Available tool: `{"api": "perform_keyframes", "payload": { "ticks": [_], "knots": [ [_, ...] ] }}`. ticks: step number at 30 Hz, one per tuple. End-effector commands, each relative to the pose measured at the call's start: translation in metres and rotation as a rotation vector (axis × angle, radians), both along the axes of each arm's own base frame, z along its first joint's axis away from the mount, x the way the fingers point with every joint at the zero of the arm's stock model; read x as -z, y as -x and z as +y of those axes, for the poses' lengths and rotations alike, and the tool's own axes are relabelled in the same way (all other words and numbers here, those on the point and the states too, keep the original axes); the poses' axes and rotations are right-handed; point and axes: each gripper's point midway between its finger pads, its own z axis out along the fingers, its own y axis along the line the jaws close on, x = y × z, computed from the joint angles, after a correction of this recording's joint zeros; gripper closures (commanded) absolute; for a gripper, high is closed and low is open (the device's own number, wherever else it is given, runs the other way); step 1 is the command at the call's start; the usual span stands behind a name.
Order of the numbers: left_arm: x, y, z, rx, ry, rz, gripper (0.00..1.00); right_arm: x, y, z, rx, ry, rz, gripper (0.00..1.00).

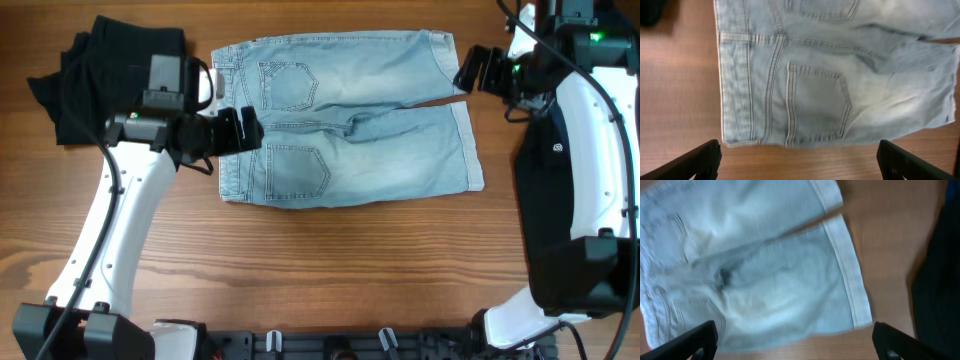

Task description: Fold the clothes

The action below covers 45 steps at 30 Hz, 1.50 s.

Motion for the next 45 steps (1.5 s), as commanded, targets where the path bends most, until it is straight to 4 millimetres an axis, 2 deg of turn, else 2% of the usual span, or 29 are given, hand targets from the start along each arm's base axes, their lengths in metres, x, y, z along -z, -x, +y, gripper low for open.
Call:
{"api": "perform_keyframes", "payload": {
  "ticks": [1, 3, 4, 12, 14, 18, 22, 26, 27, 28, 30, 31, 32, 33, 37, 40, 45],
  "knots": [
    [0.004, 0.023, -0.007, -0.075, -0.007, 0.107, 0.00, -0.009, 0.031, -0.002, 0.009, 0.021, 0.035, 0.00],
    [0.018, 0.040, -0.012, -0.115, -0.030, 0.185, 0.00, 0.000, 0.047, -0.005, 0.014, 0.041, 0.101, 0.00],
    [0.026, 0.045, -0.007, -0.159, -0.062, 0.205, 0.00, 0.007, 0.051, -0.005, 0.012, 0.041, 0.124, 0.00],
    [0.101, 0.062, -0.002, -0.210, -0.075, 0.245, 0.00, 0.082, 0.076, 0.000, -0.020, 0.020, 0.263, 0.09],
    [0.112, 0.061, 0.001, -0.217, -0.087, 0.223, 0.00, 0.100, 0.076, -0.002, -0.017, 0.034, 0.259, 0.10],
    [0.122, 0.039, 0.001, -0.225, -0.085, 0.124, 0.01, 0.137, 0.060, -0.011, 0.023, 0.075, 0.178, 0.10],
    [0.140, 0.036, 0.022, -0.262, -0.210, 0.131, 0.00, 0.146, 0.062, -0.011, 0.021, 0.076, 0.178, 0.10],
    [0.163, 0.037, 0.021, -0.230, -0.232, 0.181, 0.00, 0.148, 0.063, -0.012, 0.021, 0.081, 0.182, 0.11],
    [0.169, 0.040, 0.020, -0.225, -0.231, 0.205, 0.04, 0.148, 0.063, -0.013, 0.022, 0.088, 0.183, 0.13],
    [0.174, 0.042, 0.019, -0.221, -0.231, 0.223, 0.13, 0.148, 0.063, -0.015, 0.026, 0.102, 0.183, 0.16],
    [0.176, 0.043, 0.019, -0.221, -0.233, 0.228, 0.51, 0.149, 0.063, -0.017, 0.025, 0.113, 0.182, 0.21],
    [0.176, 0.043, 0.019, -0.221, -0.233, 0.228, 0.63, 0.150, 0.062, -0.017, 0.025, 0.113, 0.182, 0.23],
    [0.176, 0.042, 0.019, -0.221, -0.232, 0.226, 0.81, 0.152, 0.061, -0.017, 0.024, 0.113, 0.184, 0.24],
    [0.176, 0.042, 0.019, -0.222, -0.232, 0.226, 0.94, 0.153, 0.061, -0.017, 0.025, 0.113, 0.184, 0.24],
    [0.175, 0.041, 0.021, -0.230, -0.231, 0.226, 0.96, 0.162, 0.061, -0.015, 0.024, 0.097, 0.209, 0.24],
    [0.175, 0.038, 0.029, -0.255, -0.225, 0.221, 0.96, 0.170, 0.073, -0.004, 0.010, 0.040, 0.273, 0.25],
    [0.174, 0.030, 0.038, -0.292, -0.213, 0.199, 0.96, 0.177, 0.096, -0.001, 0.008, 0.029, 0.375, 0.29]
  ]
}}
